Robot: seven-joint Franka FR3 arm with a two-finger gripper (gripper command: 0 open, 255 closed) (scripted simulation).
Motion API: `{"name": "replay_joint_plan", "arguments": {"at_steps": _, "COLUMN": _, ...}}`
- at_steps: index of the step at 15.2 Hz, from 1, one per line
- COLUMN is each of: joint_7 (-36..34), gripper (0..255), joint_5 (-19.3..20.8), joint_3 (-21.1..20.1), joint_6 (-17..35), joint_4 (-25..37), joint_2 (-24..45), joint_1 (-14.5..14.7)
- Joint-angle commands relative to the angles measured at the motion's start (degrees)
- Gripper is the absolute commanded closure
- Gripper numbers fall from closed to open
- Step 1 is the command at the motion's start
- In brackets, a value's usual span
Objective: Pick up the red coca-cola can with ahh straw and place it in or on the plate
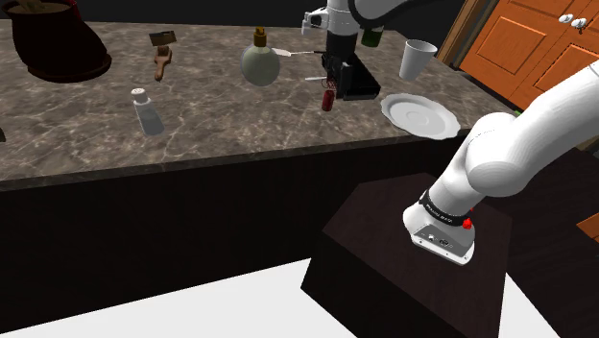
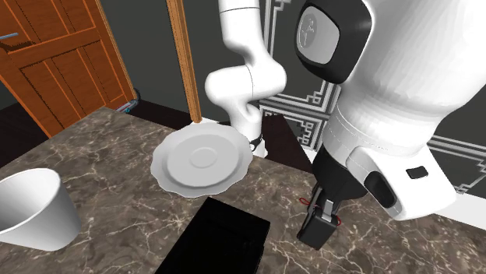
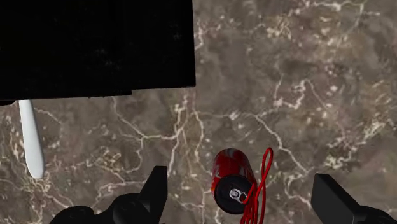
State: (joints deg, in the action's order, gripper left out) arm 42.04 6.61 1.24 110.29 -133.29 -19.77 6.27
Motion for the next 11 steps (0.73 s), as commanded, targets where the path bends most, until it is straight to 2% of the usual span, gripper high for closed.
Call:
{"name": "replay_joint_plan", "arguments": {"at_steps": 1, "joint_7": 0.06, "gripper": 0, "joint_5": 0.04, "joint_3": 0.06, "joint_6": 0.34, "joint_4": -0.23, "joint_2": 0.08, "joint_1": -0.04}}
{"name": "replay_joint_plan", "arguments": {"at_steps": 7, "joint_7": 0.06, "gripper": 0, "joint_5": 0.04, "joint_3": 0.06, "joint_6": 0.33, "joint_4": -0.22, "joint_2": 0.08, "joint_1": -0.04}}
{"name": "replay_joint_plan", "arguments": {"at_steps": 8, "joint_7": 0.06, "gripper": 255, "joint_5": 0.04, "joint_3": 0.06, "joint_6": 0.33, "joint_4": -0.22, "joint_2": 0.08, "joint_1": -0.04}}
{"name": "replay_joint_plan", "arguments": {"at_steps": 11, "joint_7": 0.06, "gripper": 255, "joint_5": 0.04, "joint_3": 0.06, "joint_6": 0.33, "joint_4": -0.22, "joint_2": 0.08, "joint_1": -0.04}}
